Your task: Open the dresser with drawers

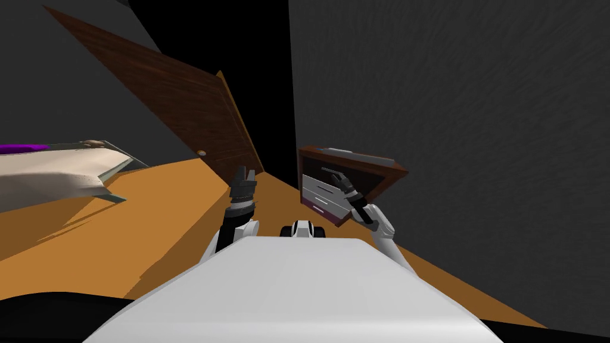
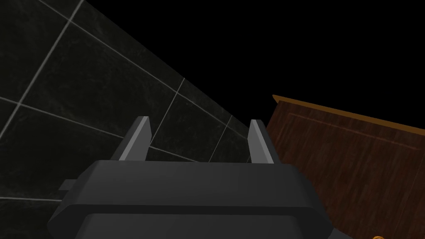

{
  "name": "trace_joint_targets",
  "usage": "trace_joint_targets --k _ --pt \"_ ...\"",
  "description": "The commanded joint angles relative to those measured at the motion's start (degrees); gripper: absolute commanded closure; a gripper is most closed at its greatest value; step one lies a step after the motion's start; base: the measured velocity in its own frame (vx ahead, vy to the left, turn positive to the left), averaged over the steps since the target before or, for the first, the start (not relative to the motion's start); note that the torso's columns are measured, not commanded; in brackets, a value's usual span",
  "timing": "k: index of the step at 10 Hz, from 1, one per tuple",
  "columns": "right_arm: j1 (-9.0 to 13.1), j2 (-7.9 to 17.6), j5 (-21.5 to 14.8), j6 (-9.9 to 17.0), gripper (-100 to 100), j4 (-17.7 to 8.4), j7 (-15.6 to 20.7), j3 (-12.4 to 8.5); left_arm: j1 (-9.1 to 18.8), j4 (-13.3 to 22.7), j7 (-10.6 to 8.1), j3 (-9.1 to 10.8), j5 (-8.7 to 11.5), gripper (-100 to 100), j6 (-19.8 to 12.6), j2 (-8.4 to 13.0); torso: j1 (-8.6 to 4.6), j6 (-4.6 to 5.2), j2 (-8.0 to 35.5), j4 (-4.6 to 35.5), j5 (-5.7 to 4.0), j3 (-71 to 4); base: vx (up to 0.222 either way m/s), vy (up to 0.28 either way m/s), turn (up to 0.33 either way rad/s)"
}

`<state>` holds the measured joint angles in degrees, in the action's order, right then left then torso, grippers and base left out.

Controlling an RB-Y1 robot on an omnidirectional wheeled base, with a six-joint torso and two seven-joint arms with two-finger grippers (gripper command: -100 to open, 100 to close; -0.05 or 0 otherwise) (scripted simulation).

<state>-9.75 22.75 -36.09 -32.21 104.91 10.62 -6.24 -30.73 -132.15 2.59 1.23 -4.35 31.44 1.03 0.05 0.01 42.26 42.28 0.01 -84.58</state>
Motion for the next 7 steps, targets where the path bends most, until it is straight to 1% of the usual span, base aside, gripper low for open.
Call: trace_joint_targets --k 1,2,3,4,5,6,7 --pt "1.9 1.7 -4.1 0.3 -100 -2.8 0.8 -0.8 0.0 0.0 0.0 0.0 0.0 0 0.0 0.0 -0.1 -0.03 0.0 0.0 -0.02 0.0 0.083 0.147 -0.181" --pt "1.9 1.7 -4.8 0.3 -100 -2.8 0.8 -0.8 0.0 0.0 0.0 0.0 0.0 0 0.0 0.0 -0.02 0.0 0.0 0.0 -0.01 0.0 0.055 0.136 -0.093" --pt "3.2 2.9 -7.0 0.5 -100 -4.7 1.3 -1.5 0.0 0.0 0.0 0.0 0.0 0 0.0 0.0 -0.06 -0.04 0.1 0.0 -0.01 0.0 0.054 0.169 -0.179" --pt "3.2 2.9 -7.7 0.5 -100 -4.7 1.3 -1.5 0.0 0.0 0.0 0.0 0.0 0 0.0 0.0 0.01 -0.08 -0.1 0.0 0.03 -0.1 0.045 0.152 -0.113" --pt "4.5 4.1 -10.0 0.7 -100 -6.7 1.7 -2.1 0.0 0.0 0.0 0.0 0.0 0 0.0 0.0 -0.06 -0.15 -0.2 0.0 0.01 -0.1 0.07 0.156 -0.173" --pt "4.5 4.1 -10.6 0.7 -100 -6.7 1.7 -2.1 0.0 0.0 0.0 0.0 0.0 0 0.0 0.0 -0.13 -0.11 -0.5 -0.1 0.01 -0.3 0.05 0.128 -0.118" --pt "5.8 5.3 -12.9 1.0 -100 -8.7 2.2 -2.8 0.0 0.0 0.0 0.0 0.0 0 0.0 0.0 -0.2 -0.29 -0.6 -0.1 -0.01 -0.4 0.045 0.157 -0.183"
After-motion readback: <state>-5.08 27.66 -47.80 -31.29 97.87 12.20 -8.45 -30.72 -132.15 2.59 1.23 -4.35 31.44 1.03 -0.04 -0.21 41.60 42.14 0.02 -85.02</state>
